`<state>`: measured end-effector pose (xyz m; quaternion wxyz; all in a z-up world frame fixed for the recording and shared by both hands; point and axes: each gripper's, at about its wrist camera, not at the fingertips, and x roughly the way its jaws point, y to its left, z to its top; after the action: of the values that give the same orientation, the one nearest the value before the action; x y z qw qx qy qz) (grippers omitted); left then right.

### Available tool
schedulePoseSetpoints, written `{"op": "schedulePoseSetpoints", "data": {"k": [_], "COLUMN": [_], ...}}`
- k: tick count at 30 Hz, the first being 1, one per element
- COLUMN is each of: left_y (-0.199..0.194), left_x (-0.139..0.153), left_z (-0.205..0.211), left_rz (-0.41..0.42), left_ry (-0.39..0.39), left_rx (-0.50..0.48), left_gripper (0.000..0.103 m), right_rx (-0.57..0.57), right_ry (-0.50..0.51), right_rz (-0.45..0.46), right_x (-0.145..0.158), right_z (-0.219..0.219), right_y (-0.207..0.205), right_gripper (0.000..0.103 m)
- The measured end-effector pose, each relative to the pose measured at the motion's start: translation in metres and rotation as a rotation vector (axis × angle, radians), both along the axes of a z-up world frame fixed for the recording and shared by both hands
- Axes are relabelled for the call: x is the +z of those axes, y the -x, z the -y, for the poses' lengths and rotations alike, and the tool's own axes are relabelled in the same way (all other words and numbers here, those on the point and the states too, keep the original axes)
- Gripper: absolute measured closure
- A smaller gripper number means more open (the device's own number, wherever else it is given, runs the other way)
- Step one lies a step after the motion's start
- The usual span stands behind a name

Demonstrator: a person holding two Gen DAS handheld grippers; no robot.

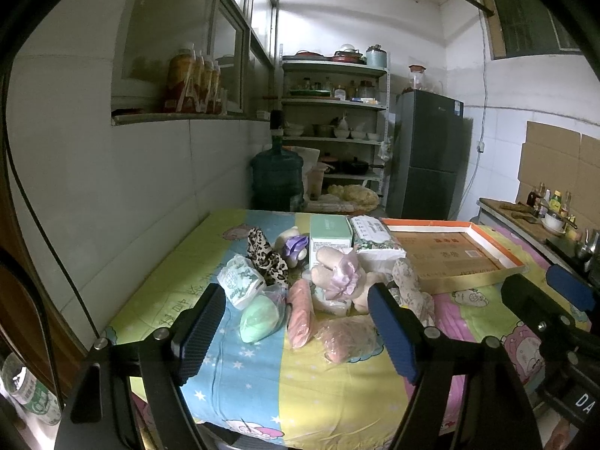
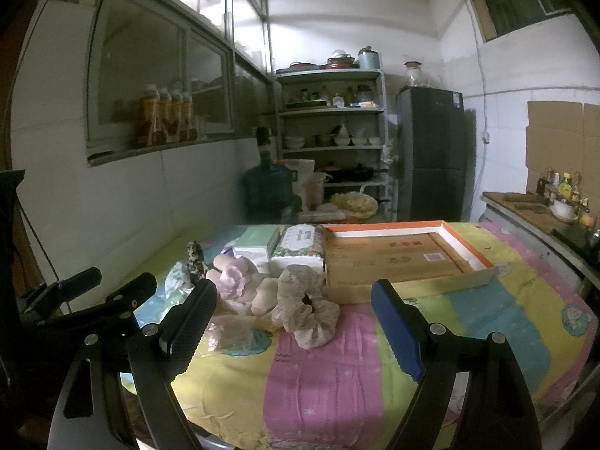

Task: Organize soft objects

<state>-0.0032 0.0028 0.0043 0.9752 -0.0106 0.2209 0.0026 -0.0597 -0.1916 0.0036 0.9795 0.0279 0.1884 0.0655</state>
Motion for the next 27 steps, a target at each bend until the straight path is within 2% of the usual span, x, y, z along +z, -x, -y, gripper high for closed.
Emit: {"op": "schedulePoseSetpoints", "data": {"k": [27], "left_y": [0.0008], "left_x": [0.0000], "left_z": [-0.0002], "left_rz": [0.002], "left_ry": [0.001], "left_rx": [0.001], "left_gripper": [0.025], "right_rx": [0.022], "right_ry": [-0.004], "right_rz": [0.008], "right_x": [0.0033], "right_z": [-0.0091], "right_y": [-0.0039], "right_gripper": [0.017]}}
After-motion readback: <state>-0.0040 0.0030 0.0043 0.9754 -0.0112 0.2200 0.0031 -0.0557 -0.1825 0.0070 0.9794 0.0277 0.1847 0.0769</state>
